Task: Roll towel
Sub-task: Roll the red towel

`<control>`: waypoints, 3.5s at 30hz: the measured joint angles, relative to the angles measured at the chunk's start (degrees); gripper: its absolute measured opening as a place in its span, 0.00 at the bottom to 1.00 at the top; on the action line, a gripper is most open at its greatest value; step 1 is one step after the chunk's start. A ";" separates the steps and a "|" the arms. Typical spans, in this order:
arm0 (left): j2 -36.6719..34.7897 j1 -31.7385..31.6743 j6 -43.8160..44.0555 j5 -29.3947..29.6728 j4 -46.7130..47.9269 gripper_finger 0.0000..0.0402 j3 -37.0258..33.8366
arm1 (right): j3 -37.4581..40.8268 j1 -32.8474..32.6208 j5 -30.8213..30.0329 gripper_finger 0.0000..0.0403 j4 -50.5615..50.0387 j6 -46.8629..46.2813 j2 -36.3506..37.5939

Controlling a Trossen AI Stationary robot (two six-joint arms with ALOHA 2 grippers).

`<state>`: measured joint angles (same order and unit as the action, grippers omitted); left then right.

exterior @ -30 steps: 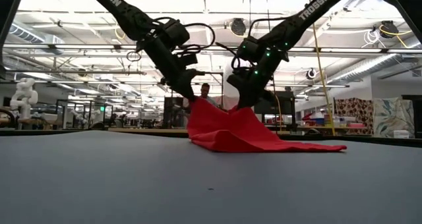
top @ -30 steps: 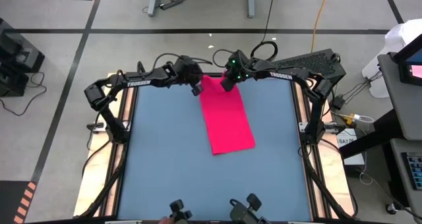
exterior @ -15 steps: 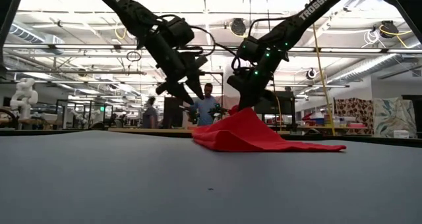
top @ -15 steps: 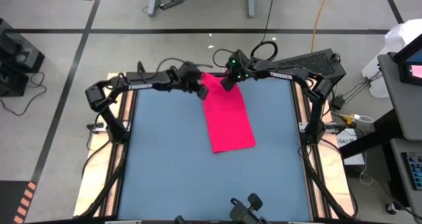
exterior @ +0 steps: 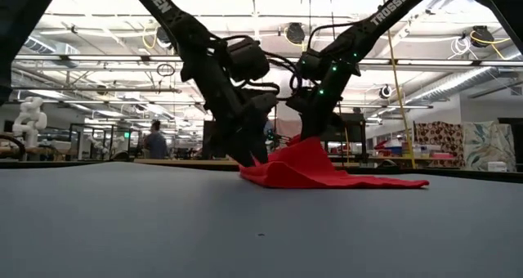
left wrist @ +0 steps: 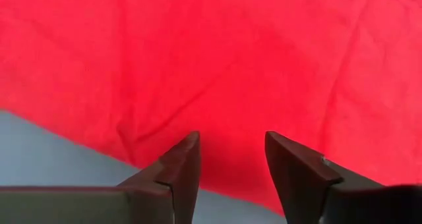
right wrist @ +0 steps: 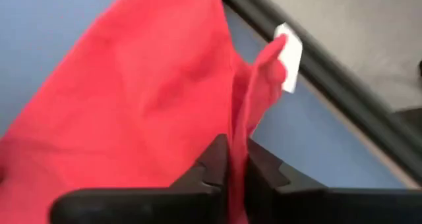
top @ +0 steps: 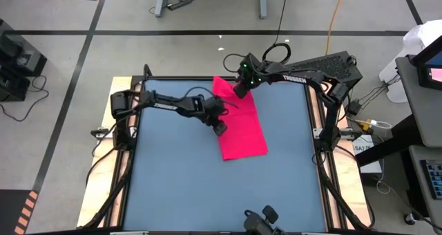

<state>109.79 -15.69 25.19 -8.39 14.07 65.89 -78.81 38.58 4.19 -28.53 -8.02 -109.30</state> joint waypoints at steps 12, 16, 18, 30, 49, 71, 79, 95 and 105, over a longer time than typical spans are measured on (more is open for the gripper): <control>-3.55 1.95 3.29 -4.24 -0.20 0.41 0.07 | 0.00 6.19 -0.78 0.38 -12.83 0.62 2.46; -3.97 2.50 4.44 -12.77 -2.65 0.41 0.07 | 0.00 7.55 0.44 0.44 -19.48 4.15 6.88; -3.88 3.18 3.83 -13.95 -3.86 0.41 0.07 | 0.00 7.64 2.08 0.46 -22.51 5.89 9.12; 2.76 5.99 -4.66 -10.93 -3.20 0.41 0.08 | 2.57 -5.78 16.75 0.44 -31.42 -6.52 17.16; -9.30 10.81 9.07 -7.62 9.07 0.41 -0.02 | 33.90 -33.87 8.19 0.31 -4.57 -26.60 31.99; -9.63 27.96 16.74 18.46 7.07 0.41 0.07 | 42.11 -40.42 -1.67 0.08 21.48 -40.70 32.23; -9.61 31.07 15.78 25.41 -5.44 0.41 -0.81 | 42.01 -44.51 -4.18 0.01 23.91 -44.66 29.87; -10.72 30.60 22.44 14.69 -13.80 0.41 -4.90 | 42.03 -52.52 -6.92 0.00 32.30 -51.71 17.22; -10.52 31.76 22.10 20.79 -4.71 0.41 -4.55 | 42.10 -55.98 -5.33 0.00 33.48 -54.62 16.00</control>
<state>99.28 16.07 47.29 12.40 9.37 61.34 -36.71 -17.40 -1.14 4.95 -62.65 -93.30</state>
